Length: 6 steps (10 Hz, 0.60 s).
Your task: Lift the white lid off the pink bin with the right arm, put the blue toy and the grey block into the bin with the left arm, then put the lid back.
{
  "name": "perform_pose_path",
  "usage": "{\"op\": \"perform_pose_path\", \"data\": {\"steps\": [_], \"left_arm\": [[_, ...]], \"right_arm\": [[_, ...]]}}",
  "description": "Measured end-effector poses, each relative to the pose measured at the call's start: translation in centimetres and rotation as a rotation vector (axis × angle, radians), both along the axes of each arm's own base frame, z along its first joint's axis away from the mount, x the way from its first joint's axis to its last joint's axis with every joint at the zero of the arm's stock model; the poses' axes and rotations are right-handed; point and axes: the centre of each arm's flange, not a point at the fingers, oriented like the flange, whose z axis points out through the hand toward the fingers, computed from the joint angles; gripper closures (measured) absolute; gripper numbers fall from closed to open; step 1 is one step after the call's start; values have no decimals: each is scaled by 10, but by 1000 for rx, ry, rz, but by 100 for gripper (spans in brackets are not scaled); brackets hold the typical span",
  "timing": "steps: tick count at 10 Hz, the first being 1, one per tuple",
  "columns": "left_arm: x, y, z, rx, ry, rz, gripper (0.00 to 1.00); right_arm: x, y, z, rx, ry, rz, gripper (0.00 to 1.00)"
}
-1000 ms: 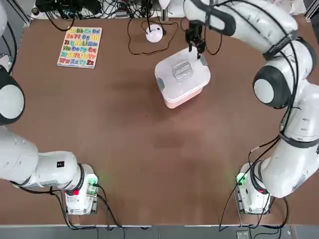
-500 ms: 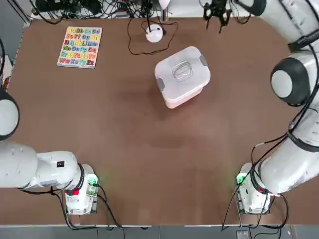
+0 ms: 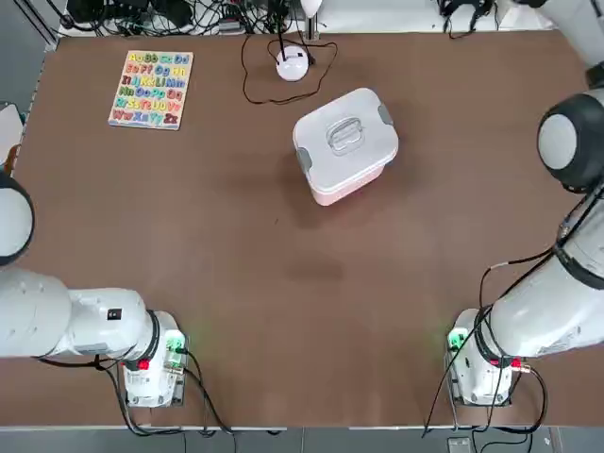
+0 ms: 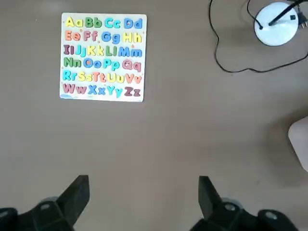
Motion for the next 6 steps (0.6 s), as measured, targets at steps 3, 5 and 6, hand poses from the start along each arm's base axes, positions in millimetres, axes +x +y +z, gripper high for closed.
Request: {"op": "perform_pose_path", "data": {"steps": [3, 5, 6], "left_arm": [[6, 4, -10, 0, 40, 7, 0], [6, 8, -9, 0, 41, 14, 0], [6, 10, -9, 0, 41, 17, 0]], "right_arm": [[-74, -45, 100, -3, -10, -38, 0], [-99, -40, 122, 10, -27, -72, 0], [-98, -37, 116, 12, -28, -78, 0]]}}
